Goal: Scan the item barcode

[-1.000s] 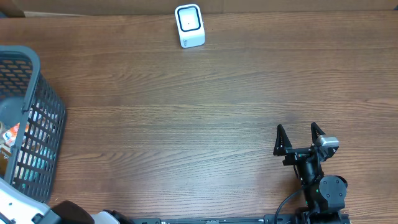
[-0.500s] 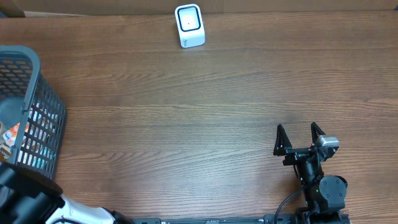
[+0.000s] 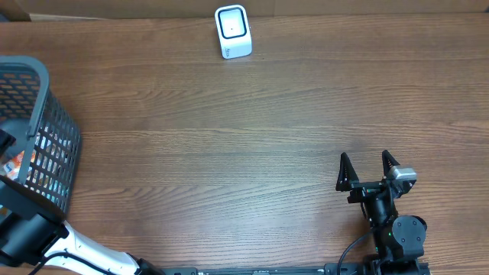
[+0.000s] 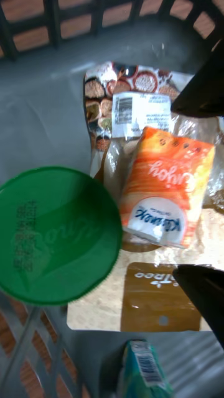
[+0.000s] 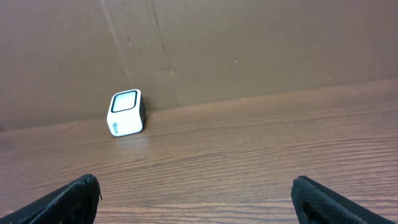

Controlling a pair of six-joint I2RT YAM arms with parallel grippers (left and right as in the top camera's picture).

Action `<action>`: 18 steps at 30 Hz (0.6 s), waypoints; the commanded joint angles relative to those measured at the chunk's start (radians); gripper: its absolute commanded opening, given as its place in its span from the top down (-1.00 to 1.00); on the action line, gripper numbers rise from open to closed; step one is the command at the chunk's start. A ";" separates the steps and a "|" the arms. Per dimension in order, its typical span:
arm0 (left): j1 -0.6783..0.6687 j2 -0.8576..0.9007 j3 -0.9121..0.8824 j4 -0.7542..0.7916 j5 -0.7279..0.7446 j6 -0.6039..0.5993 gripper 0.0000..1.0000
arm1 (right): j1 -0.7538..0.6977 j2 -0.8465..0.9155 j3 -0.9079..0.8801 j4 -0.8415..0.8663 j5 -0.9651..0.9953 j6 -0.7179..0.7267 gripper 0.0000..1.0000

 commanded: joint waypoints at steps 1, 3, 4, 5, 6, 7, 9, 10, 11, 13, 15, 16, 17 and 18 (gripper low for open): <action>0.000 0.032 -0.015 0.010 -0.029 0.034 -0.15 | 0.005 -0.008 -0.010 0.006 0.008 0.000 -1.00; 0.000 0.047 -0.034 0.031 -0.036 0.037 -0.15 | 0.005 -0.008 -0.010 0.006 0.008 0.000 -1.00; 0.000 0.055 -0.038 0.037 -0.036 0.039 -0.16 | 0.005 -0.008 -0.010 0.006 0.008 0.000 -1.00; 0.000 0.066 -0.039 0.039 -0.036 0.042 -0.16 | 0.005 -0.008 -0.010 0.006 0.008 0.000 -1.00; -0.001 0.074 -0.039 0.042 -0.035 0.045 -0.16 | 0.005 -0.008 -0.010 0.006 0.008 0.000 -1.00; -0.002 0.085 -0.039 0.042 -0.035 0.045 -0.15 | 0.005 -0.008 -0.010 0.006 0.008 0.000 -1.00; -0.003 0.100 -0.039 0.046 -0.035 0.045 -0.11 | 0.005 -0.008 -0.010 0.006 0.008 0.000 -1.00; -0.003 0.106 -0.039 0.048 -0.035 0.045 -0.09 | 0.005 -0.008 -0.010 0.006 0.008 0.000 -1.00; -0.003 0.113 -0.039 0.050 -0.035 0.045 -0.06 | 0.005 -0.008 -0.010 0.006 0.008 0.000 -1.00; -0.004 0.121 -0.039 0.048 -0.035 0.045 0.01 | 0.005 -0.008 -0.010 0.006 0.008 0.000 -1.00; -0.004 0.129 -0.039 0.045 -0.035 0.044 0.21 | 0.005 -0.008 -0.010 0.006 0.008 0.000 -1.00; -0.004 0.132 -0.040 0.042 -0.035 0.041 0.29 | 0.005 -0.008 -0.010 0.006 0.008 0.000 -1.00; -0.004 0.135 -0.040 0.039 -0.035 0.035 0.42 | 0.005 -0.008 -0.010 0.006 0.008 0.000 -1.00; -0.004 0.136 -0.040 0.035 -0.035 0.030 0.70 | 0.005 -0.008 -0.010 0.006 0.008 0.000 -1.00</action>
